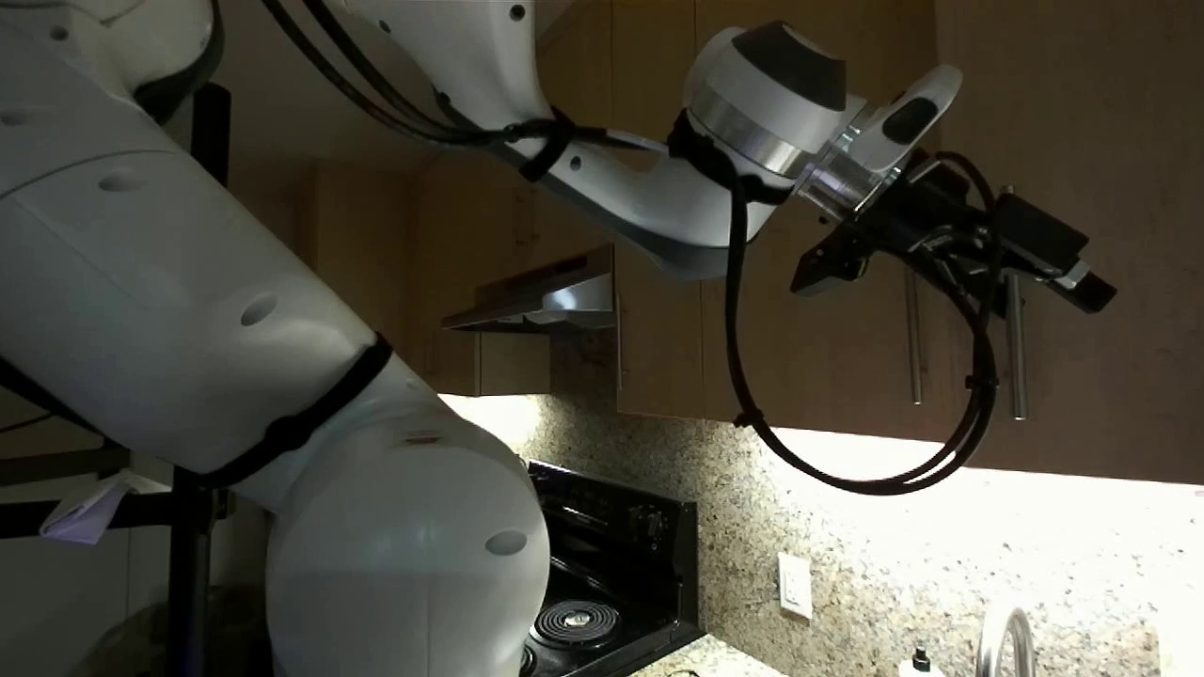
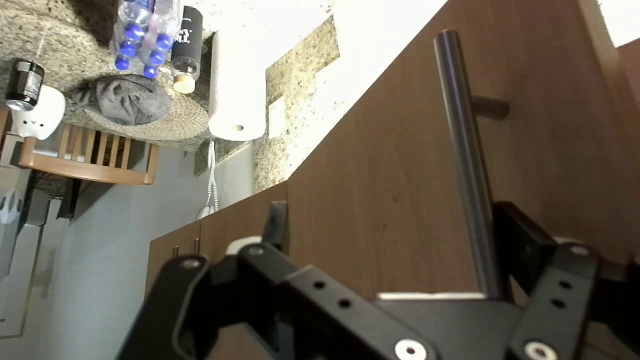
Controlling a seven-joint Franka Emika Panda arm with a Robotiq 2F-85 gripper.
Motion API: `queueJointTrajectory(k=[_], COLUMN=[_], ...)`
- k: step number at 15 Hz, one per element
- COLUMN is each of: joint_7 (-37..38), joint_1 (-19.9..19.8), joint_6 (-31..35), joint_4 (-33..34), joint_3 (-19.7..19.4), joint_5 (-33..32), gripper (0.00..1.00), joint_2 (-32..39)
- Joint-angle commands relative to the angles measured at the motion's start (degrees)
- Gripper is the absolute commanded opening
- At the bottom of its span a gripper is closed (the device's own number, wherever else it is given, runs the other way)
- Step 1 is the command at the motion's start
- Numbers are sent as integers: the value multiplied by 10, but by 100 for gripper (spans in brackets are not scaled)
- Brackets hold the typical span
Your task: Open the top right cabinet door
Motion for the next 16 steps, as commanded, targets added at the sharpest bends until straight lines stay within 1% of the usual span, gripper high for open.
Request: queueJointTrajectory(k=[1,5,8,10,16], joint_7=[-97,-188,-266,-332,-580], joint_1=[-53,-68,-83,-86,-40], joint_6=[13,52,73,82,62], joint_4=[-6,-18,-26,-31,-19], joint_3=[-39,-65,-81,-90,-161], joint_5=[12,47,94,135,250], gripper=[100,100,100,100,100], joint_2=[-52,-64,-73,-77,-89])
